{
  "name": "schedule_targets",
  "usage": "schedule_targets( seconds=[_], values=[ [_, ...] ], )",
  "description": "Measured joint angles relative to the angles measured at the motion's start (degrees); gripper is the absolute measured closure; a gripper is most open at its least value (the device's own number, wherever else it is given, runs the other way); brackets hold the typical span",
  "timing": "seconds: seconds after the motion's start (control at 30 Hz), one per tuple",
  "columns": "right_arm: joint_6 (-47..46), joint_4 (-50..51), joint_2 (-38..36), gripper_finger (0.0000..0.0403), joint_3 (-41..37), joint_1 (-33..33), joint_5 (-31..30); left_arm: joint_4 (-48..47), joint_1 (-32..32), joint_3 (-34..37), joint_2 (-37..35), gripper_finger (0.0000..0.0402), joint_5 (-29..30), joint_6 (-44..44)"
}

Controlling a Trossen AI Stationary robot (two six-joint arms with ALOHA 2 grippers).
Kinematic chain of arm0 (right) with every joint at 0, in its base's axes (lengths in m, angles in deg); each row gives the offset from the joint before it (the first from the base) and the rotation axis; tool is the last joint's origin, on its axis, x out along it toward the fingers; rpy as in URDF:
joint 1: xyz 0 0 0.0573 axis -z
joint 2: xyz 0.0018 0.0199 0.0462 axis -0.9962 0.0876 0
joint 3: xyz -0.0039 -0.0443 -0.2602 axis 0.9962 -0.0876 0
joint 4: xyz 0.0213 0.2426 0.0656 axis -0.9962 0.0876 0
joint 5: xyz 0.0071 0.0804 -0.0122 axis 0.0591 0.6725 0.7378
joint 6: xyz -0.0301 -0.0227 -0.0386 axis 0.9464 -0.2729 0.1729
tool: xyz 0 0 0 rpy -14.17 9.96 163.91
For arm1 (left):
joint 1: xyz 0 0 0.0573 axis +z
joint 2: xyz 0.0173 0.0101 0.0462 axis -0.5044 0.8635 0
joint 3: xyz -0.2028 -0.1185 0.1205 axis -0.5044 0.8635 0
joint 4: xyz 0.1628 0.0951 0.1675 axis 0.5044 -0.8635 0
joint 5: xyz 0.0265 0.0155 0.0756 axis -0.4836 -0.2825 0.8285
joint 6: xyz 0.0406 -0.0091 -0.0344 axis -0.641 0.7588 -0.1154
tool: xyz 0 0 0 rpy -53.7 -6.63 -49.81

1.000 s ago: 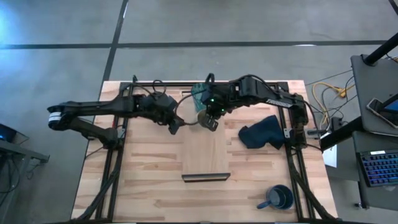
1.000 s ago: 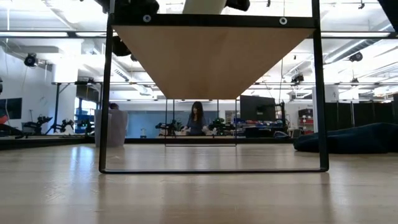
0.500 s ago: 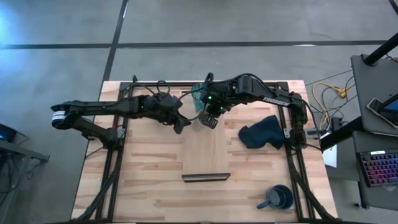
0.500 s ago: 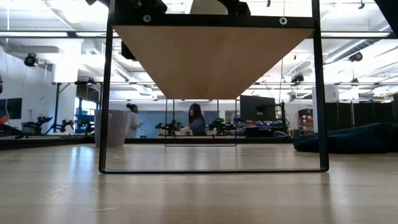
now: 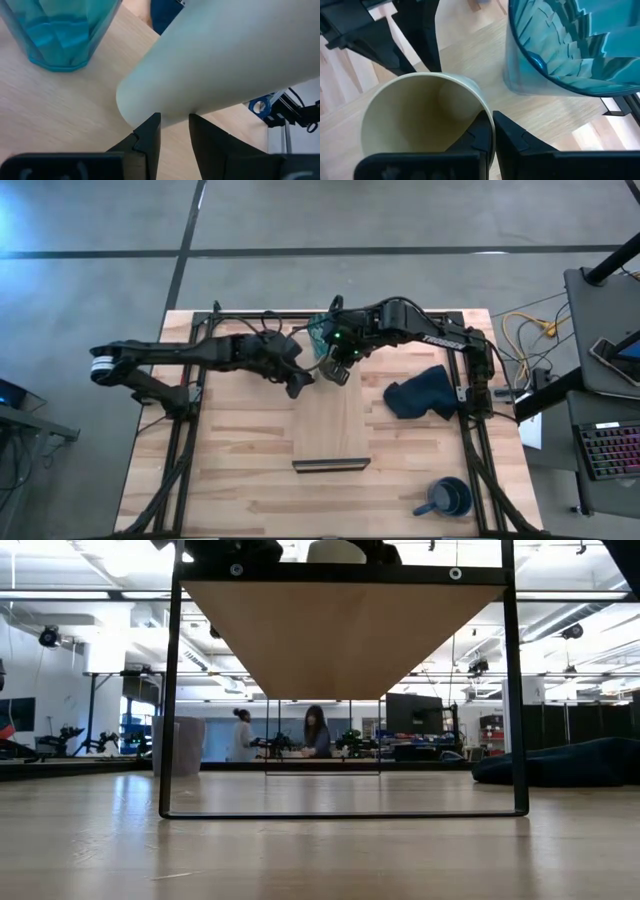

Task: Stack small to large cups/mugs on shelf
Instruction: Put the gray cup on the shelf

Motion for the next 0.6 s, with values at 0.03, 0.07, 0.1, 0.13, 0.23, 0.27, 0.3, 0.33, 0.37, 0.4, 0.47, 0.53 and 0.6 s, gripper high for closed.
schedule_targets(
  seconds=[0.03, 0.07, 0.1, 0.13, 0.23, 0.27, 0.3, 0.33, 0.37, 0.4, 0.47, 0.53, 0.6],
  values=[
    [0.0, 0.0, 0.0, 0.0394, 0.0, 0.0, 0.0, 0.1, 0.0, -0.1, 0.3, 0.0313, 0.0, 0.0],
    [0.0, 0.0, 0.0, 0.0394, -0.1, 0.1, -0.1, 0.3, -0.1, -0.1, 0.6, 0.0313, 0.0, 0.0],
    [0.0, 0.0, 0.0, 0.0394, -0.1, 0.3, -0.1, 0.4, -0.1, 0.0, 0.7, 0.0313, 0.0, 0.0],
    [0.0, -0.2, 0.0, 0.0394, -0.2, 0.3, 0.0, 0.3, -0.1, 0.0, 0.9, 0.0313, 0.0, 0.0],
    [0.0, -0.4, 0.0, 0.0394, -0.3, 0.4, 0.2, 0.4, -0.5, 0.0, 1.5, 0.0313, 0.0, 0.1],
    [0.2, -0.4, 0.0, 0.0394, -0.3, 0.4, 0.3, 0.4, -0.6, 0.0, 1.6, 0.0313, 0.0, 0.1],
    [0.2, -0.4, 0.0, 0.0393, -0.3, 0.4, 0.5, 0.4, -0.6, 0.0, 1.7, 0.0313, 0.0, 0.1],
    [0.2, -0.6, 0.0, 0.0390, -0.3, 0.4, 0.6, 0.3, -0.6, 0.0, 1.7, 0.0313, 0.0, 0.1],
    [0.2, -0.8, 0.0, 0.0385, -0.3, 0.4, 0.9, 0.2, -0.6, 0.0, 1.7, 0.0313, 0.0, 0.1],
    [0.3, -1.1, 0.0, 0.0380, -0.3, 0.4, 1.5, 0.2, -0.7, 0.0, 1.7, 0.0313, 0.0, 0.1],
    [0.2, -1.1, 0.0, 0.0365, -0.3, 0.4, 2.0, 0.2, -0.7, 0.0, 1.7, 0.0313, 0.0, 0.1],
    [0.2, -1.1, 0.0, 0.0349, -0.3, 0.4, 2.1, 0.3, -0.7, 0.0, 1.6, 0.0313, 0.1, 0.1],
    [0.1, -1.0, 0.0, 0.0332, -0.3, 0.4, 2.1, 0.1, -0.7, 0.0, 1.5, 0.0313, 0.2, 0.1]
  ],
)
